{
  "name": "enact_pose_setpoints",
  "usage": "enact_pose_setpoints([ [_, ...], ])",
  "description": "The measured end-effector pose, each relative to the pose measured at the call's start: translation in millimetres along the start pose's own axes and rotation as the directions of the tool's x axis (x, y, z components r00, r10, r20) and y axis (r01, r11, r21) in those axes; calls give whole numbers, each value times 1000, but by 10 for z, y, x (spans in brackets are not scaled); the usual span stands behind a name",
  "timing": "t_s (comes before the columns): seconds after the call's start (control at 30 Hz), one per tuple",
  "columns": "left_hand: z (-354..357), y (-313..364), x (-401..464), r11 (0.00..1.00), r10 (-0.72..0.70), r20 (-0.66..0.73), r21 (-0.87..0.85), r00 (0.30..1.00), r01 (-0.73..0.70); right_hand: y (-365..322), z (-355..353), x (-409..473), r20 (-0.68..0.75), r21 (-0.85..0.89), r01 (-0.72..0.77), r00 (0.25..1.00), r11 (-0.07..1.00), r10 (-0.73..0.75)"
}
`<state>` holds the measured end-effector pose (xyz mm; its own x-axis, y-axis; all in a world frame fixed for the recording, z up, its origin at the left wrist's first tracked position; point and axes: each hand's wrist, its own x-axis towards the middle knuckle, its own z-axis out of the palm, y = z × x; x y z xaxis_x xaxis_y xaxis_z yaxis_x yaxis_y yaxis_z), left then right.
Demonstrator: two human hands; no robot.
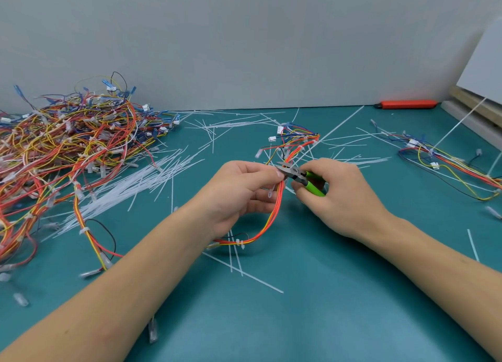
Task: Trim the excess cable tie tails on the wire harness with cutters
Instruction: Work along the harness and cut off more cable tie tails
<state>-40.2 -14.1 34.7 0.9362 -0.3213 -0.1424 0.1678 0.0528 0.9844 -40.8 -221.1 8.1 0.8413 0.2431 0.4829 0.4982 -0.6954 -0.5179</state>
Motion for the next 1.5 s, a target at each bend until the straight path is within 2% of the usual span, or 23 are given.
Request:
enact_pose_setpoints([
  [0.23,1,1,3,999,-27,49,-33,998,29,24,-6,-27,4,-33,-68,998,997,68],
  [0.63,-8,2,6,999,-33,42,-37,999,34,-1,5,-9,15,18,-3,1000,1000,3],
  [0.87,2,18,-14,998,-36,49,-42,998,38,7,15,-40,11,16,-68,998,998,68],
  [1.27,24,47,-45,991,-85,34,-96,996,88,-6,20,-16,-7,22,4,1000,1000,-4],
  [1.37,24,43,-46,991,-90,37,-95,995,93,16,19,-19,-1,50,-21,1000,999,21],
  [1.5,35,56,-51,988,-105,39,-113,994,109,5,39,-39,-23,-19,-77,997,997,77],
])
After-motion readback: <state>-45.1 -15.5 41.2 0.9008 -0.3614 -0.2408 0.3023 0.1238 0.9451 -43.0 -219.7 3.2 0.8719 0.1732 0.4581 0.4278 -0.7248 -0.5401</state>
